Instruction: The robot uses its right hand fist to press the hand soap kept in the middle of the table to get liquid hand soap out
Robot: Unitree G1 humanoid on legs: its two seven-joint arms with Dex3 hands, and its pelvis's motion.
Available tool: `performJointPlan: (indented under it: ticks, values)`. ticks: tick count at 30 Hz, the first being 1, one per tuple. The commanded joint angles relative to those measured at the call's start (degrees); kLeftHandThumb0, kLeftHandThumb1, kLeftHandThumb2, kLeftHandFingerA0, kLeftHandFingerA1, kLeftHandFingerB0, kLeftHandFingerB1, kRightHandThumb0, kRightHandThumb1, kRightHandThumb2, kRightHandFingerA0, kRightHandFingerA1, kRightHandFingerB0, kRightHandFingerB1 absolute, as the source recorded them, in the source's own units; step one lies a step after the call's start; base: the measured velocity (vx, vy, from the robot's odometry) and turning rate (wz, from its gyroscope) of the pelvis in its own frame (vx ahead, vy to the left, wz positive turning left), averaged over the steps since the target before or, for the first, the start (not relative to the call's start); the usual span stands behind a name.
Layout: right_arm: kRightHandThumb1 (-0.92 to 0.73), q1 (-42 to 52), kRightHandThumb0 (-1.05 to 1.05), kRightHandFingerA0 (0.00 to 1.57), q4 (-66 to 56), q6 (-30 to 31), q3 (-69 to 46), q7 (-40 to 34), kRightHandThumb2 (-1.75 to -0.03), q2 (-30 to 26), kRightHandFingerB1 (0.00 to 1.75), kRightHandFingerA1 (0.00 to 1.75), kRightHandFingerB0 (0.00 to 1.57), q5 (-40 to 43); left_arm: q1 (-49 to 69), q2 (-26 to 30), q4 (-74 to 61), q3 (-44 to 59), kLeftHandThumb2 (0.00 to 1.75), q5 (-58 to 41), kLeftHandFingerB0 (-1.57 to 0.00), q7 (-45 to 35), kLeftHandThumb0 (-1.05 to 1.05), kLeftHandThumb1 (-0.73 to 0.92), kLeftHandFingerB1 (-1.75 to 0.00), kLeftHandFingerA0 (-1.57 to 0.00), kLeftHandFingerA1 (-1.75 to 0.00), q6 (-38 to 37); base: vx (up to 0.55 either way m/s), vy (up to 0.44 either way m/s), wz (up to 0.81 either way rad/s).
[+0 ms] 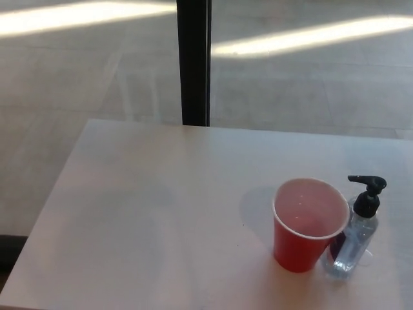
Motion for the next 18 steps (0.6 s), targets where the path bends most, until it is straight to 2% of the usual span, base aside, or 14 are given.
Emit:
performJointPlan:
  ticks: [1, 2, 5, 6, 7, 8, 9, 12, 13, 14, 15, 16, 17, 18]
  values:
    - [-0.07, 14.8, -0.54, 1.32, 13.0, 5.1, -29.2, -10.1, -1.54, -4.1, 1.57, 1.65, 1.05, 9.2, 1.8, 3.3, 1.6, 0.7, 1.32, 0.2, -0.20, 0.9, -0.50, 0.92, -0.72, -0.46, -0.91, 0.9, 0.00, 0.000, 0.00]
    - [-0.12, 18.2, -0.56, 1.40, 13.8, 3.8, -30.7, -9.5, -1.52, -2.7, 1.56, 1.66, 1.10, 7.7, 2.1, 3.2, 1.3, 0.6, 1.33, 0.2, -0.20, 0.9, -0.50, 0.92, -0.74, -0.47, -0.93, 0.7, 0.00, 0.000, 0.00]
    - [-0.11, 22.6, -0.63, 1.33, 14.4, 1.4, -31.3, -10.6, -1.57, -0.3, 1.55, 1.74, 0.99, 3.4, 2.0, 3.1, 1.5, 0.5, 1.32, 0.4, -0.22, 1.5, -0.50, 0.92, -0.74, -0.48, -0.93, 1.0, 0.00, 0.000, 0.00]
    - [-0.26, 25.4, -0.58, 1.38, 17.1, -2.1, -32.1, -13.1, -1.50, 3.6, 1.37, 1.75, 0.89, 1.2, 2.1, 2.9, 1.5, 0.5, 1.32, 0.4, -0.22, 1.6, -0.50, 0.92, -0.74, -0.48, -0.92, 0.8, 0.00, 0.000, 0.00]
    - [-0.26, 25.8, -0.58, 1.38, 17.7, -2.9, -32.4, -13.7, -1.50, 4.7, 1.37, 1.75, 0.89, 1.0, 2.3, 2.9, 1.4, 0.4, 1.32, 0.4, -0.22, 1.3, -0.50, 0.92, -0.74, -0.48, -0.92, 0.6, 0.00, 0.000, 0.00]
    - [-0.28, 26.9, -0.57, 1.42, 18.9, -4.1, -32.0, -14.3, -1.52, 6.0, 1.35, 1.75, 0.85, -0.3, 2.8, 2.6, 0.1, 0.4, 1.32, 0.4, -0.23, 1.6, -0.50, 0.92, -0.74, -0.47, -0.91, 1.6, 0.00, 0.000, 0.00]
    - [-0.21, 29.0, -0.50, 1.43, 19.3, -5.9, -30.6, -15.4, -1.72, 8.7, 1.28, 1.75, 0.77, -3.4, 3.0, 2.4, 0.0, 0.3, 1.32, 0.5, -0.22, 1.7, -0.49, 0.92, -0.73, -0.46, -0.90, 1.3, 0.00, 0.000, 0.00]
    - [-0.20, 30.4, -0.47, 1.39, 21.4, -8.3, -28.5, -16.3, -1.74, 11.2, 1.18, 1.75, 0.75, -6.7, 3.3, 1.9, -0.2, 0.4, 1.33, 0.3, -0.23, 1.4, -0.49, 0.92, -0.73, -0.46, -0.89, 0.8, 0.00, 0.000, 0.00]
    - [-0.31, 30.1, -0.51, 1.42, 21.3, -8.1, -28.5, -17.4, -1.53, 11.7, 1.17, 1.72, 0.74, -6.7, 3.3, 1.8, -0.3, 0.5, 1.32, 0.1, -0.23, 1.5, -0.49, 0.92, -0.73, -0.47, -0.90, 1.0, 0.00, 0.000, 0.00]
    - [-0.43, 30.3, -0.55, 1.49, 21.4, -6.3, -28.4, -19.5, -1.21, 13.2, 0.88, 1.50, 0.54, -6.2, 3.0, 1.7, 0.1, 0.9, 1.31, -0.3, -0.22, 1.6, -0.50, 0.92, -0.72, -0.42, -0.87, 1.1, 0.00, 0.000, 0.00]
    - [-0.43, 30.7, -0.55, 1.49, 21.8, -4.1, -28.5, -20.6, -1.21, 14.1, 0.88, 1.50, 0.54, -5.2, 2.7, 1.7, 0.9, 1.4, 1.31, -0.8, -0.22, 1.6, -0.50, 0.92, -0.72, -0.42, -0.87, 0.9, 0.00, 0.000, 0.00]
    - [-0.42, 31.3, -0.53, 1.17, 19.4, -4.3, -27.8, -21.9, -1.26, 16.5, 0.89, 1.63, 0.44, -6.0, 2.5, 1.8, 1.6, 1.3, 1.31, -0.6, -0.24, 1.5, -0.50, 0.92, -0.74, -0.44, -0.88, 0.5, 0.00, 0.000, 0.00]
    - [-0.44, 31.9, -0.53, 1.12, 18.5, -4.0, -27.1, -22.4, -1.22, 17.6, 1.11, 1.59, 0.46, -6.5, 2.5, 1.6, 1.8, 1.3, 1.30, -0.6, -0.25, 1.8, -0.51, 0.92, -0.76, -0.45, -0.89, 0.4, 0.00, 0.000, 0.00]
    - [-0.44, 32.0, -0.53, 1.12, 18.4, -4.0, -27.0, -22.5, -1.22, 17.8, 1.11, 1.59, 0.46, -6.6, 2.5, 1.6, 1.8, 1.3, 1.30, -0.6, -0.25, 1.8, -0.51, 0.92, -0.76, -0.45, -0.89, 0.4, 0.00, 0.000, 0.00]
